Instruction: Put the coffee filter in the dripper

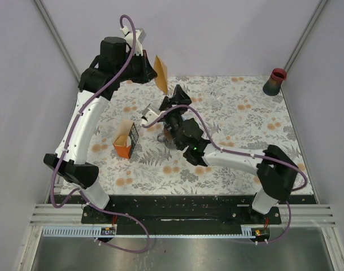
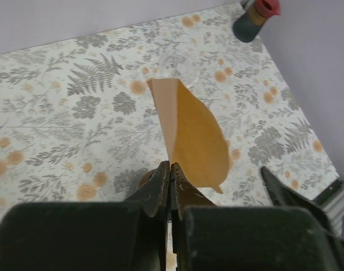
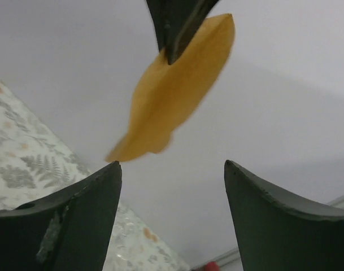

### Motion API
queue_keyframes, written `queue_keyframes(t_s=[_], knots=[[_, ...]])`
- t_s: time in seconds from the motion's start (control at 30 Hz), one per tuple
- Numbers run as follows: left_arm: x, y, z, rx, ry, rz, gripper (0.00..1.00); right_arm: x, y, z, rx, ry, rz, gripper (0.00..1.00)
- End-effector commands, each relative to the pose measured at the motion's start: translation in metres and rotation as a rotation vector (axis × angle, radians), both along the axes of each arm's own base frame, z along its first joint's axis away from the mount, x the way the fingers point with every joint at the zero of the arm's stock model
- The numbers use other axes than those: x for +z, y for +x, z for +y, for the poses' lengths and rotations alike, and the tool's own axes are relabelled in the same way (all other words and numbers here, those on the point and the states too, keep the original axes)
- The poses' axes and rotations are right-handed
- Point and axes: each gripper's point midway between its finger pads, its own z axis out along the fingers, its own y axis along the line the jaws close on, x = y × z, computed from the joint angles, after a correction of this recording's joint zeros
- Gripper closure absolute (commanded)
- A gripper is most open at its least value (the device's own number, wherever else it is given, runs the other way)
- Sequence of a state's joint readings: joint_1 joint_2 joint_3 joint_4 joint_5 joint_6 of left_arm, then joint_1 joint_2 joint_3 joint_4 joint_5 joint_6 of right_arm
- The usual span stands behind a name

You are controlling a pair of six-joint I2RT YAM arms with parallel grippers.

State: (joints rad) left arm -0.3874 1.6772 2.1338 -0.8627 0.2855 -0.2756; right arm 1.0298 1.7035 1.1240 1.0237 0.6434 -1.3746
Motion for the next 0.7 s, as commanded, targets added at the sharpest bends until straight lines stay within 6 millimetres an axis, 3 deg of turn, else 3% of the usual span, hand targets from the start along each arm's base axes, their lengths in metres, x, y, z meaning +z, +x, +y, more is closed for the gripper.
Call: queue_keyframes(t_s=[0.0, 0.03, 0.1, 0.17, 0.27, 0.43, 0.67], knots=[[0.016, 0.012, 0.027, 0.121, 0.080, -0.115, 1.00, 0.048, -0.036, -0.011, 0.298, 0.391, 0.279, 0.09], [0.015, 0.014, 0.028, 0.128, 0.092, -0.120, 1.00, 0.050, -0.047, -0.005, 0.412, 0.415, 0.356, 0.01], [0.009, 0.015, 0.030, 0.134, 0.107, -0.115, 1.00, 0.061, -0.070, 0.002, 0.599, 0.465, 0.446, 0.00], [0.003, 0.016, 0.030, 0.133, 0.113, -0.105, 1.00, 0.078, -0.075, 0.003, 0.641, 0.537, 0.456, 0.01], [0.002, 0.015, 0.028, 0.136, 0.119, -0.104, 1.00, 0.096, -0.062, 0.002, 0.580, 0.633, 0.479, 0.03], [0.008, 0.009, 0.027, 0.141, 0.110, -0.110, 1.00, 0.102, -0.038, 0.012, 0.486, 0.707, 0.519, 0.13], [0.010, 0.003, 0.030, 0.158, 0.101, -0.100, 1.00, 0.076, -0.009, 0.029, 0.359, 0.747, 0.594, 0.28]])
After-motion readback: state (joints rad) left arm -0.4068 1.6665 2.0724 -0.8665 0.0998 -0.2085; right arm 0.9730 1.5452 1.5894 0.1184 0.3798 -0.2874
